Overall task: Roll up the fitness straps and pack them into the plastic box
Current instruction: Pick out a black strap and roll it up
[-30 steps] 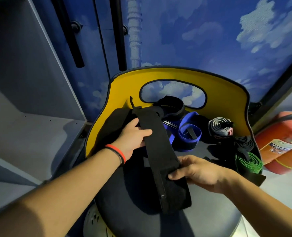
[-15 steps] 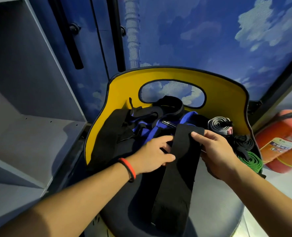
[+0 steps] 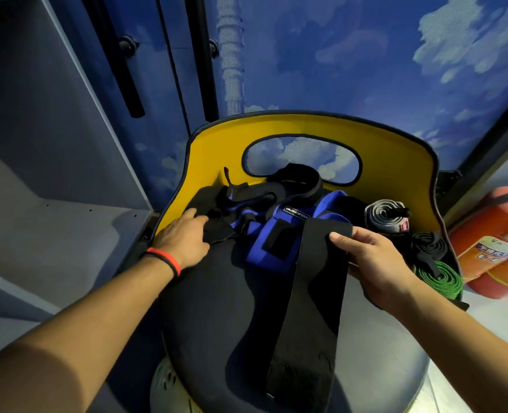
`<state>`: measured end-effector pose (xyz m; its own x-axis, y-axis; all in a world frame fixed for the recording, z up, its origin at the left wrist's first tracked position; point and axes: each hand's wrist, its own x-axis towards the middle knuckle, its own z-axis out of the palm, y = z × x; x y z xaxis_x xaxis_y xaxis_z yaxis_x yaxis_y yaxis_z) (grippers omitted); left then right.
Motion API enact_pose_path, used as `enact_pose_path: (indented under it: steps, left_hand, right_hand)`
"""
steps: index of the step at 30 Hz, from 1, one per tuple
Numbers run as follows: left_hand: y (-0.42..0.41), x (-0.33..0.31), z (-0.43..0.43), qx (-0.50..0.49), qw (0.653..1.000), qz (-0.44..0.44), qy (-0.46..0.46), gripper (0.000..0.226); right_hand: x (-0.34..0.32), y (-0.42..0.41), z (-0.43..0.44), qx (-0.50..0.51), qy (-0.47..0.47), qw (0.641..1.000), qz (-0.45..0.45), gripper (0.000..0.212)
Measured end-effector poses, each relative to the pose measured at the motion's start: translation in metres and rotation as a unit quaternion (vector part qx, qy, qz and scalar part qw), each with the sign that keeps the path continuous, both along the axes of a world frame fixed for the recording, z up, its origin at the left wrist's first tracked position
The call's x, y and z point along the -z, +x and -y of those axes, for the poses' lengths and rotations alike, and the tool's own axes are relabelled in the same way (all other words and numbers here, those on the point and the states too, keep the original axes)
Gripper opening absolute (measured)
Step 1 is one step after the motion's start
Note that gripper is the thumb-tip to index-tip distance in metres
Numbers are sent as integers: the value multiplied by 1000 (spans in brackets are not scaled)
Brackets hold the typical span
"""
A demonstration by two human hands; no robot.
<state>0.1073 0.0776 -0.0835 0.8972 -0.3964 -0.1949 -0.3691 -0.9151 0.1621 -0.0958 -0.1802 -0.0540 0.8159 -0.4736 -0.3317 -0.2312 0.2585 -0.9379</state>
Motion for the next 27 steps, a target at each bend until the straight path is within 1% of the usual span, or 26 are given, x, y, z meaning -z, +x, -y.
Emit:
enact_pose_path:
  steps: [2,5,8,10,12,14,16,18,20,23,24,25,27]
  left_hand:
    - [7,-11,-4,-16,998,16,-60,62]
    - [12,-29,-11,-54,985,40,-158,45]
    - [11,-41,-13,-77,969,21,-235,36]
    - [13,-50,-13,-78,952,-9,-296,39]
    - [15,-61,-14,-77,925,-51,-369,43]
    - [13,-74,-15,-84,881,-120,-449,45]
    - [9,-83,-16,-83,837,-196,-504,44]
    - [7,-86,-17,-73,817,-244,-518,44]
    - [4,-85,-14,-56,813,-270,-514,46]
    - [-11,-84,2,-2,847,-253,-468,53]
    - [-18,-82,10,5,850,-260,-458,53]
    - [-25,-81,19,3,844,-276,-459,53]
    - [-37,-78,36,-15,818,-311,-483,52]
  right_hand:
    - [2,0,-1,0,2,1000,4,16]
    - [3,1,-3,-3,9,1000,15,17]
    - [4,2,-8,-11,22,999,40,20]
    - [3,3,-12,-21,27,998,60,22]
    - [2,5,-14,-24,34,996,79,21]
    - [1,7,-16,-22,47,994,95,20]
    - [-1,9,-16,-19,54,993,104,20]
    - [-2,10,-16,-20,52,992,110,22]
    - [-3,11,-16,-24,46,991,126,24]
    - [-9,12,-16,-53,53,984,164,33]
    - [-12,12,-15,-71,53,981,171,36]
    - [-15,13,-14,-91,44,980,170,38]
    - [-21,16,-14,-115,11,981,153,40]
